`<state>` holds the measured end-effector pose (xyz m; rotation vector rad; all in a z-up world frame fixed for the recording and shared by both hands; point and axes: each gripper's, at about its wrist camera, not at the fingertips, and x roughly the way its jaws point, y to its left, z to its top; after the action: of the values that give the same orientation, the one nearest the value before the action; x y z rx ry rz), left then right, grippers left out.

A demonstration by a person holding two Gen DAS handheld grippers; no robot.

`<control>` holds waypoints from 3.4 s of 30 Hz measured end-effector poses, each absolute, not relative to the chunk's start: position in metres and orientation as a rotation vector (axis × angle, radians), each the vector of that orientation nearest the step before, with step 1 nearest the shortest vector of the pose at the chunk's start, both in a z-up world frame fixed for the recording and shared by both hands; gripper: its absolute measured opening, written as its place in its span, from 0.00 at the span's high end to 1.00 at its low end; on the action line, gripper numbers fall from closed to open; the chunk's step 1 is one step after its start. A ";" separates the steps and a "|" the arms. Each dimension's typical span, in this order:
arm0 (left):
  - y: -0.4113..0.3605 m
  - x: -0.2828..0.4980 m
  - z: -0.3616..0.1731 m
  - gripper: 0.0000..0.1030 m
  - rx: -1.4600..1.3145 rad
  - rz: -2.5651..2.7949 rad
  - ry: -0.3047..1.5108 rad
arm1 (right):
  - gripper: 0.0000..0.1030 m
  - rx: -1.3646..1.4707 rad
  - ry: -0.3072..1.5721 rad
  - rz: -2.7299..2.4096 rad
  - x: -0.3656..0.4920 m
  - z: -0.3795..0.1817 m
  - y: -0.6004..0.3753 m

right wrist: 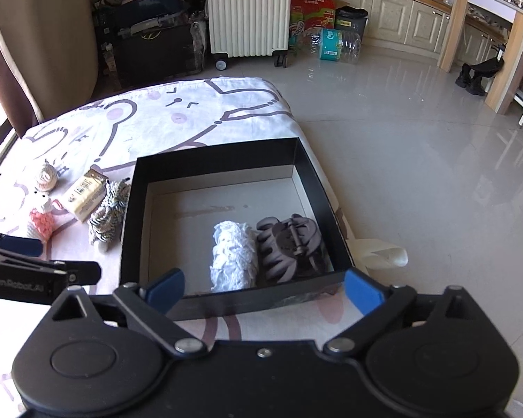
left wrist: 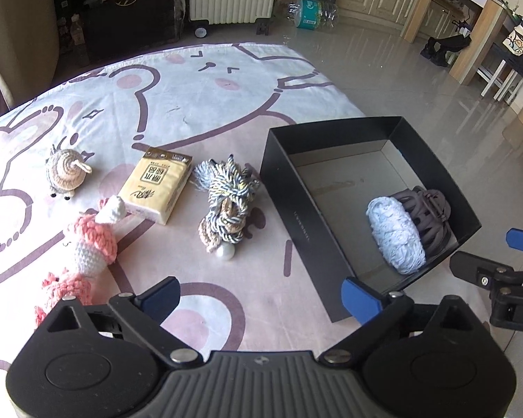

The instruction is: Organize objects

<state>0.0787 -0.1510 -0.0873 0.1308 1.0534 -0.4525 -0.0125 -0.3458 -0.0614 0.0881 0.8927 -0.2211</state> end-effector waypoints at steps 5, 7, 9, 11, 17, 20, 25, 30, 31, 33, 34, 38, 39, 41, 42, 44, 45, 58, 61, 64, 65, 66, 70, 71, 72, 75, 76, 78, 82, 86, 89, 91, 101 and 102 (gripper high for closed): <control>-0.147 0.079 -0.092 0.01 0.137 -0.459 1.063 | 0.00 0.081 0.902 -0.230 -0.012 -0.067 -0.345; -0.146 0.079 -0.094 0.00 0.142 -0.461 1.061 | 0.00 0.085 0.907 -0.230 -0.011 -0.069 -0.345; -0.145 0.079 -0.095 0.00 0.143 -0.461 1.062 | 0.00 0.085 0.913 -0.228 -0.010 -0.072 -0.345; -0.144 0.080 -0.096 0.00 0.143 -0.461 1.064 | 0.00 0.085 0.915 -0.230 -0.010 -0.073 -0.345; -0.143 0.080 -0.097 0.00 0.138 -0.465 1.068 | 0.00 0.086 0.921 -0.237 -0.008 -0.076 -0.346; -0.142 0.080 -0.097 0.00 0.135 -0.465 1.069 | 0.00 0.086 0.923 -0.238 -0.008 -0.077 -0.347; -0.138 0.081 -0.098 0.00 0.132 -0.460 1.068 | 0.00 0.083 0.922 -0.240 -0.009 -0.077 -0.347; -0.132 0.083 -0.098 0.00 0.130 -0.453 1.065 | 0.00 0.074 0.919 -0.240 -0.008 -0.077 -0.345; -0.130 0.084 -0.098 0.00 0.127 -0.450 1.064 | 0.00 0.073 0.919 -0.240 -0.008 -0.078 -0.345; -0.125 0.086 -0.097 0.00 0.121 -0.442 1.060 | 0.00 0.073 0.919 -0.240 -0.007 -0.077 -0.344; -0.122 0.087 -0.097 0.00 0.119 -0.437 1.058 | 0.00 0.073 0.919 -0.239 -0.007 -0.078 -0.344; -0.110 0.091 -0.095 0.00 0.113 -0.416 1.053 | 0.00 0.063 0.924 -0.232 -0.002 -0.078 -0.339; -0.107 0.091 -0.095 0.00 0.111 -0.412 1.053 | 0.00 0.060 0.923 -0.229 0.000 -0.078 -0.337; -0.100 0.093 -0.094 0.00 0.107 -0.397 1.050 | 0.00 0.054 0.917 -0.221 0.004 -0.078 -0.333; -0.096 0.094 -0.094 0.00 0.105 -0.389 1.048 | 0.00 0.051 0.913 -0.215 0.006 -0.077 -0.330; -0.087 0.096 -0.093 0.00 0.098 -0.370 1.044 | 0.00 0.046 0.907 -0.204 0.011 -0.076 -0.326; -0.083 0.097 -0.093 0.00 0.093 -0.362 1.043 | 0.00 0.040 0.904 -0.196 0.014 -0.075 -0.322; -0.028 0.102 -0.085 0.00 0.045 -0.263 1.007 | 0.00 -0.011 0.853 -0.063 0.048 -0.060 -0.279; -0.016 0.101 -0.083 0.00 0.032 -0.238 1.004 | 0.00 -0.035 0.840 -0.030 0.055 -0.057 -0.266; -0.004 0.098 -0.080 0.00 0.027 -0.220 0.992 | 0.00 -0.043 0.832 -0.004 0.060 -0.055 -0.257; -0.001 0.097 -0.079 0.00 0.028 -0.211 0.987 | 0.00 -0.043 0.829 0.002 0.062 -0.055 -0.255; 0.003 0.096 -0.078 0.00 0.028 -0.201 0.983 | 0.00 -0.043 0.827 0.009 0.063 -0.055 -0.252; 0.016 0.093 -0.075 0.00 0.016 -0.177 0.973 | 0.00 -0.066 0.823 0.038 0.067 -0.056 -0.240; 0.019 0.092 -0.075 0.00 0.013 -0.174 0.970 | 0.00 -0.069 0.821 0.043 0.067 -0.056 -0.238; 0.021 0.091 -0.075 0.00 0.012 -0.173 0.967 | 0.00 -0.070 0.818 0.048 0.067 -0.056 -0.236; 0.023 0.088 -0.074 0.00 0.012 -0.172 0.962 | 0.00 -0.058 0.813 0.063 0.067 -0.057 -0.232; 0.024 0.088 -0.074 0.00 0.012 -0.176 0.961 | 0.00 -0.052 0.811 0.069 0.066 -0.058 -0.231; 0.023 0.087 -0.073 0.00 0.017 -0.178 0.956 | 0.00 -0.046 0.805 0.076 0.065 -0.058 -0.229; 0.023 0.086 -0.070 0.00 0.026 -0.180 0.941 | 0.00 -0.053 0.789 0.067 0.063 -0.057 -0.226; 0.023 0.086 -0.070 0.00 0.030 -0.169 0.933 | 0.00 -0.049 0.777 0.067 0.063 -0.056 -0.227; 0.023 0.086 -0.070 0.00 0.034 -0.176 0.926 | 0.00 -0.045 0.774 0.066 0.063 -0.056 -0.227; 0.023 0.086 -0.070 0.00 0.029 -0.191 0.922 | 0.00 -0.044 0.778 0.071 0.063 -0.056 -0.226; 0.020 0.089 -0.076 0.00 0.027 -0.289 0.900 | 0.00 0.079 0.806 0.128 0.070 -0.053 -0.225; 0.020 0.090 -0.077 0.00 0.020 -0.296 0.903 | 0.00 0.093 0.814 0.130 0.071 -0.053 -0.225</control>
<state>0.0903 0.0205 -0.0766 0.0205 0.9032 -0.2958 0.0711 -0.2247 -0.0527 0.0926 0.8138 0.1296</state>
